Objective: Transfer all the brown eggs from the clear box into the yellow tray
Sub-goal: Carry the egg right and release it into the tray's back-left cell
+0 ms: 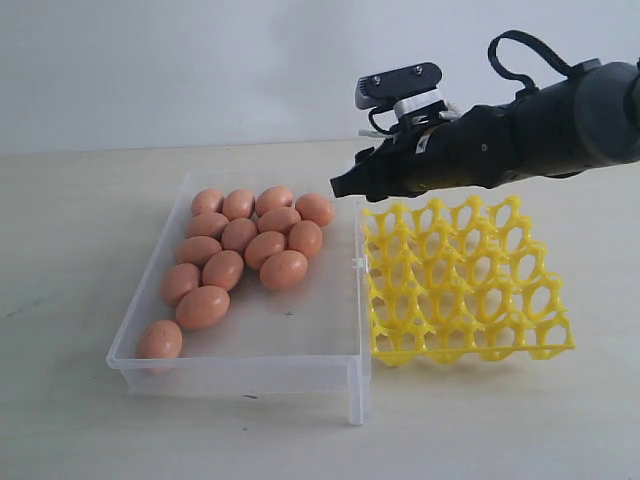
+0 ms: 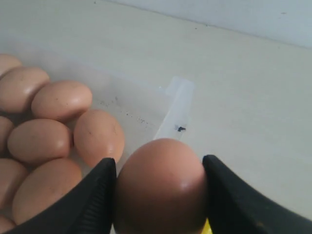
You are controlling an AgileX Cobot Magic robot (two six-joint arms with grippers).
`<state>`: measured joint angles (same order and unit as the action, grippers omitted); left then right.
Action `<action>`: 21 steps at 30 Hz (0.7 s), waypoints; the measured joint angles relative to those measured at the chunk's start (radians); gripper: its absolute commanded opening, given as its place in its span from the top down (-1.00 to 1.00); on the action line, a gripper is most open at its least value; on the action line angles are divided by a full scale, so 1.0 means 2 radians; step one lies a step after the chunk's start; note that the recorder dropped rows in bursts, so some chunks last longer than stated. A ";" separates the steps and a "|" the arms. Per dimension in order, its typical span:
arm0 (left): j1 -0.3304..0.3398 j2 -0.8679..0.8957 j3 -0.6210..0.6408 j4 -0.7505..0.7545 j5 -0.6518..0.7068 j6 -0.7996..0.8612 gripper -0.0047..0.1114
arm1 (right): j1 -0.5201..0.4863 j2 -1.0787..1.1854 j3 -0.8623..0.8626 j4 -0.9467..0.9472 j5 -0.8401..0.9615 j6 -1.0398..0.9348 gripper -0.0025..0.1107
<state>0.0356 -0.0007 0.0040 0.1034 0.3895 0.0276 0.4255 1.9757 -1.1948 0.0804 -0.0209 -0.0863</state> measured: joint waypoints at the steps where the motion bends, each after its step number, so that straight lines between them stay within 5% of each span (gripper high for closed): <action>1: 0.000 0.000 0.000 0.000 0.000 0.000 0.92 | 0.000 0.005 -0.003 0.000 0.004 0.000 0.96; 21: 0.000 0.000 0.000 0.000 0.000 0.000 0.92 | -0.017 0.048 -0.023 0.039 0.017 -0.033 0.96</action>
<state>0.0356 -0.0007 0.0040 0.1034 0.3895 0.0276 0.3907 2.0714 -1.2407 0.1585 0.0137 -0.1522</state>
